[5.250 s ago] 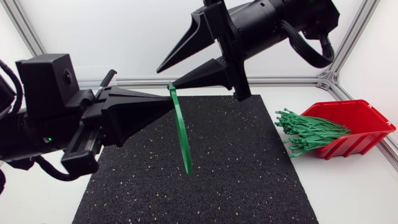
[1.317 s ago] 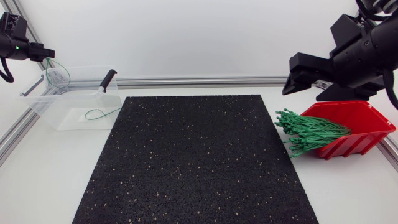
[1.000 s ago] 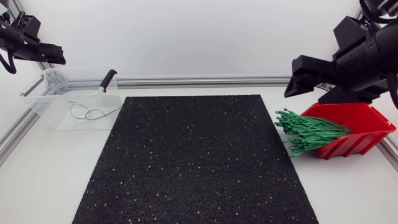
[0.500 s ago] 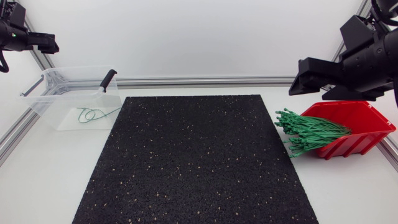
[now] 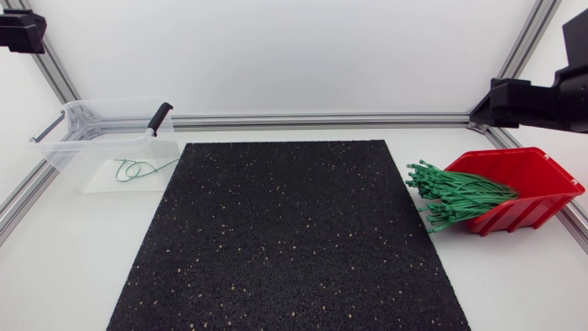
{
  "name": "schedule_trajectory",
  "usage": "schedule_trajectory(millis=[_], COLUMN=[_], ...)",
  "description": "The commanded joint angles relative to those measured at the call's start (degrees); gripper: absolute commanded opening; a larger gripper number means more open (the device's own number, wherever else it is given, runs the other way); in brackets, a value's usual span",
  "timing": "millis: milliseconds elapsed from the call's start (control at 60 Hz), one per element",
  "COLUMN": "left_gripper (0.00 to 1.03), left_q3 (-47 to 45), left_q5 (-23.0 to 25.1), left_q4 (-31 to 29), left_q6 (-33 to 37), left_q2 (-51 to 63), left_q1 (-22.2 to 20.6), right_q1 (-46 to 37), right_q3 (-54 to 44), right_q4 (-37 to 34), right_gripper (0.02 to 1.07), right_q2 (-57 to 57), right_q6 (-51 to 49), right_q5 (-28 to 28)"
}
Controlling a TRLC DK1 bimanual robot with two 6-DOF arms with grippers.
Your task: Take a green cable tie from the red box, thread the tail through the head to close it, then place it in the transparent bin on the left.
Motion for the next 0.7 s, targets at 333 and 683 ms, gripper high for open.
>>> schedule_trajectory(millis=[333,683], left_gripper=[0.99,0.99], left_q3=[-19.2,-30.3], left_q5=[-0.1,-0.2], left_q4=[8.4,11.2], left_q6=[-5.4,-9.2], left_q2=[-17.3,-27.0], left_q1=[-0.7,-1.8], right_q1=[-6.8,-10.3], right_q3=[-14.3,-22.8], right_q4=[15.0,21.3], right_gripper=[1.02,1.02], right_q2=[-9.4,-17.4], right_q6=[-10.5,-14.8], right_q5=[-0.3,-0.4])
